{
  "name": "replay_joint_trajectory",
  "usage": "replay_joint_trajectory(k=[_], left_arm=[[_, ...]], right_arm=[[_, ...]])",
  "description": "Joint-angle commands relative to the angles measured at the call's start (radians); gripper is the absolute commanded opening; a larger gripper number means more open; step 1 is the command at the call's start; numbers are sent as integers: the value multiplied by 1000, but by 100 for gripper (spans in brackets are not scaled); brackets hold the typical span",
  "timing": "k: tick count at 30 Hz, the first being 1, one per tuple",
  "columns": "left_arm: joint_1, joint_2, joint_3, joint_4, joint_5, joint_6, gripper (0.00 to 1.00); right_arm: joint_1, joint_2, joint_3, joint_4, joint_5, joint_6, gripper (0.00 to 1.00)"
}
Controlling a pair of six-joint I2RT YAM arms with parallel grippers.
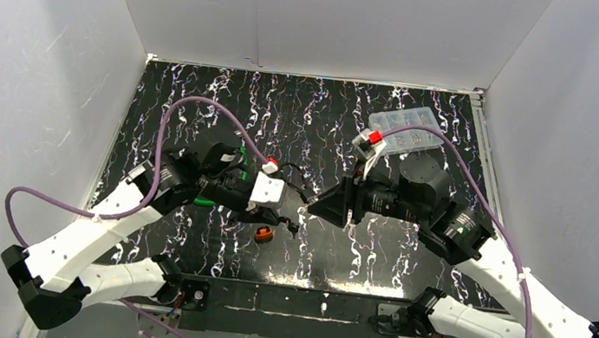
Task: Unlock with the key
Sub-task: Adjust the key.
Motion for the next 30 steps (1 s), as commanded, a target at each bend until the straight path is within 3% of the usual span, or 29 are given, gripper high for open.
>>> replay_joint_trajectory(k=[1,5,10,21,24,29,30], left_arm=[[-5,38,79,-87,68,-46,0],[-4,90,125,-144,96,-54,0],[-3,106,141,-160,119,-73,0],[-5,149,198,-258,159,-37,0],[-5,156,209,-277,165,-25,0],[-5,165,231,-320,166,6,0],[-6,170,235,-330,165,12,0]], right_arm=[[97,20,45,137,32,-139,59],[193,77,84,89,66,-228,59],[244,84,61,116,92,-276,68],[310,150,96,41,208,-368,61],[313,153,104,33,204,-373,49],[313,158,127,9,183,-354,4],[313,158,132,3,180,-345,1]])
